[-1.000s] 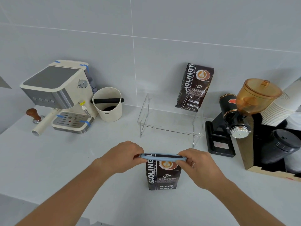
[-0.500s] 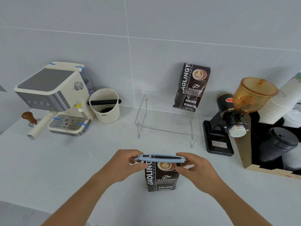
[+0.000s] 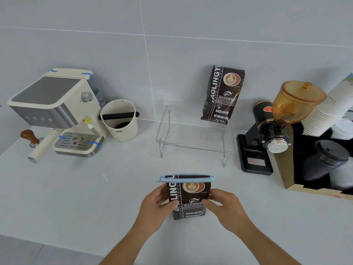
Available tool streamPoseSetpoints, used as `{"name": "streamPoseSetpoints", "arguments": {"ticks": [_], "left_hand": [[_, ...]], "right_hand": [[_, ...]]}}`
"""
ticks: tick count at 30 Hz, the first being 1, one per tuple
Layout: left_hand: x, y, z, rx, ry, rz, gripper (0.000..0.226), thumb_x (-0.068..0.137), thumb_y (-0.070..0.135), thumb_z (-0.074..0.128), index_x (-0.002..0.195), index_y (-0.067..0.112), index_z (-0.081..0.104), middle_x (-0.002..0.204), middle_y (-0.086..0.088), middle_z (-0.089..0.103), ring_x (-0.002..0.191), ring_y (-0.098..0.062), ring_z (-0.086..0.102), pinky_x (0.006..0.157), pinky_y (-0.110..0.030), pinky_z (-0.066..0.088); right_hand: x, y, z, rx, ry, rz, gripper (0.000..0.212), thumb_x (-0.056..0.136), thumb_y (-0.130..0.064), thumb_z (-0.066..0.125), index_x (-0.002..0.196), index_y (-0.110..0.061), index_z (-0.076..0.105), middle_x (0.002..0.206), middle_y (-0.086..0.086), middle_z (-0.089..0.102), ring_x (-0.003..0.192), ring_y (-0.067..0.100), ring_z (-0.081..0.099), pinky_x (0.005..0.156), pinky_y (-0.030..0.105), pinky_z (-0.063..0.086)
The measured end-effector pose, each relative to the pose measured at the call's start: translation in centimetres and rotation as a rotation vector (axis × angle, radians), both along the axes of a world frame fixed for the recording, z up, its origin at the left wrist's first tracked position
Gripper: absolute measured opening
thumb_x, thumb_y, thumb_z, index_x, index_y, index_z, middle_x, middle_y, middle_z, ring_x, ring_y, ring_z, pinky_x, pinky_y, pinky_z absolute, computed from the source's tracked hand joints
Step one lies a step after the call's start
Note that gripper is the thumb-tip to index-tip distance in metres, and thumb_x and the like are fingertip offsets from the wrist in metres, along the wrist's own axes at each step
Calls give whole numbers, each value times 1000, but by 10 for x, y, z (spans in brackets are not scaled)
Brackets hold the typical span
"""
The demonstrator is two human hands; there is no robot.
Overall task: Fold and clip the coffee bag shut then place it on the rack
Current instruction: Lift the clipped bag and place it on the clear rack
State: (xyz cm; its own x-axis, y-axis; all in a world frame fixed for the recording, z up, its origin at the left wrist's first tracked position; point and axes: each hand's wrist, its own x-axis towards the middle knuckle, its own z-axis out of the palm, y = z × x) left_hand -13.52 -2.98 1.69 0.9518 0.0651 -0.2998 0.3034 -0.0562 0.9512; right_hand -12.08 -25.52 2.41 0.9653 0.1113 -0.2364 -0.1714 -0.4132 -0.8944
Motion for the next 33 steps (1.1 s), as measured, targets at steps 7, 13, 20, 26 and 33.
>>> {"name": "streamPoseSetpoints", "arguments": {"ticks": [7,13,20,26,33], "left_hand": [[-1,-2,-9,-31,3,31,50,77,-9,71,123,7,62,110,-2,74,99,-7,71,74,-14,56],[8,-4,-3,-74,-39,68,45,79,-8,70,121,6,64,107,1,77,101,-14,71,81,-19,58],[36,-4,43,-107,-173,97,42,79,-7,70,113,18,67,94,15,78,96,-7,72,78,-15,56],[61,2,93,-106,-302,59,38,82,-5,67,107,23,69,99,16,77,96,-4,71,83,-16,56],[101,6,138,-103,-412,33,33,83,-3,67,109,17,70,90,18,78,90,-1,72,77,-12,55]], "right_hand": [[-4,6,5,-40,-29,-11,37,89,-15,66,88,-52,67,87,-33,74,89,-7,67,67,10,53],[3,7,15,-28,-46,-23,24,90,-15,65,93,-37,75,90,-25,76,85,-3,69,67,8,51],[25,9,60,13,-140,-59,26,89,-10,66,91,-34,76,86,-23,77,80,-5,69,65,5,49],[50,13,104,19,-239,-51,18,89,-16,67,98,-27,77,91,-19,79,88,1,71,76,21,56],[83,19,148,44,-378,-57,29,88,-19,67,82,-48,69,82,-30,75,86,-1,70,76,32,61]]}}
